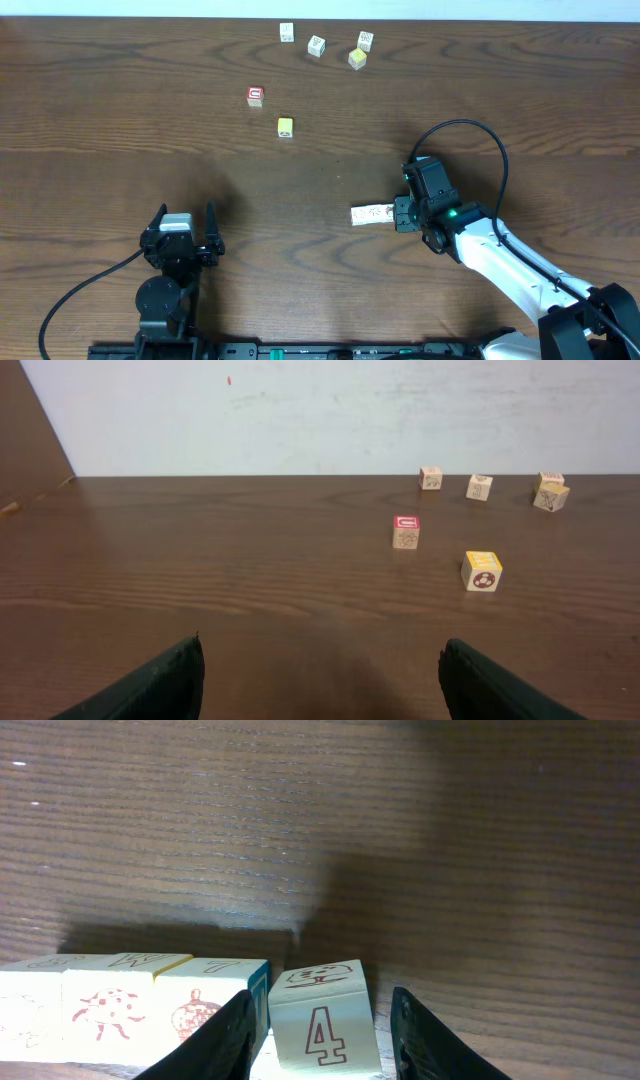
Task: Lift 5 blocks
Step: 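Lower the number 4 block at the end of the row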
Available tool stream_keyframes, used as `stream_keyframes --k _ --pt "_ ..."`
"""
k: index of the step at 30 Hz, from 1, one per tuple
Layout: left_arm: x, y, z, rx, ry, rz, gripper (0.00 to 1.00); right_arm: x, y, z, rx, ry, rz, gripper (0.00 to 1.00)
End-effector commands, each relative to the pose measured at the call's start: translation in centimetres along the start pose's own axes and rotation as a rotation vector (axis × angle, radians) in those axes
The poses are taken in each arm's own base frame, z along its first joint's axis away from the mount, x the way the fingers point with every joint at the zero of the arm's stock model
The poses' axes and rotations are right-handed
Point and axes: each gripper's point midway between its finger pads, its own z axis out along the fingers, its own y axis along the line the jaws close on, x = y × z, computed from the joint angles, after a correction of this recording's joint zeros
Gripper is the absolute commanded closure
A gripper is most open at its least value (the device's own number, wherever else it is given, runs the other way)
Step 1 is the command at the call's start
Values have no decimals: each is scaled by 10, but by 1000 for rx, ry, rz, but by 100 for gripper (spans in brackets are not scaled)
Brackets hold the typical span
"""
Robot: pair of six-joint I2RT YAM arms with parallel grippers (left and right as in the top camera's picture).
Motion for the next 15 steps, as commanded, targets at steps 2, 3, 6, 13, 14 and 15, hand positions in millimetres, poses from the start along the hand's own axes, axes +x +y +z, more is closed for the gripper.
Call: stream_keyframes --k 2,3,6,13,14,15 --pt "18 1 1 -7 54 -3 25 3 2 2 -2 7 -11 63" --pt "18 1 1 -7 55 -3 25 3 2 2 -2 7 -11 67" --pt "18 1 1 -7 55 -3 25 2 2 2 -2 4 -10 71" --pt "18 1 1 -7 55 -3 24 -7 5 1 -13 -29 -7 75" --pt "18 1 1 -7 54 -3 24 -9 5 0 -15 -32 -7 75" --pt "18 1 1 -7 54 -3 24 -10 6 0 -16 -35 -6 75"
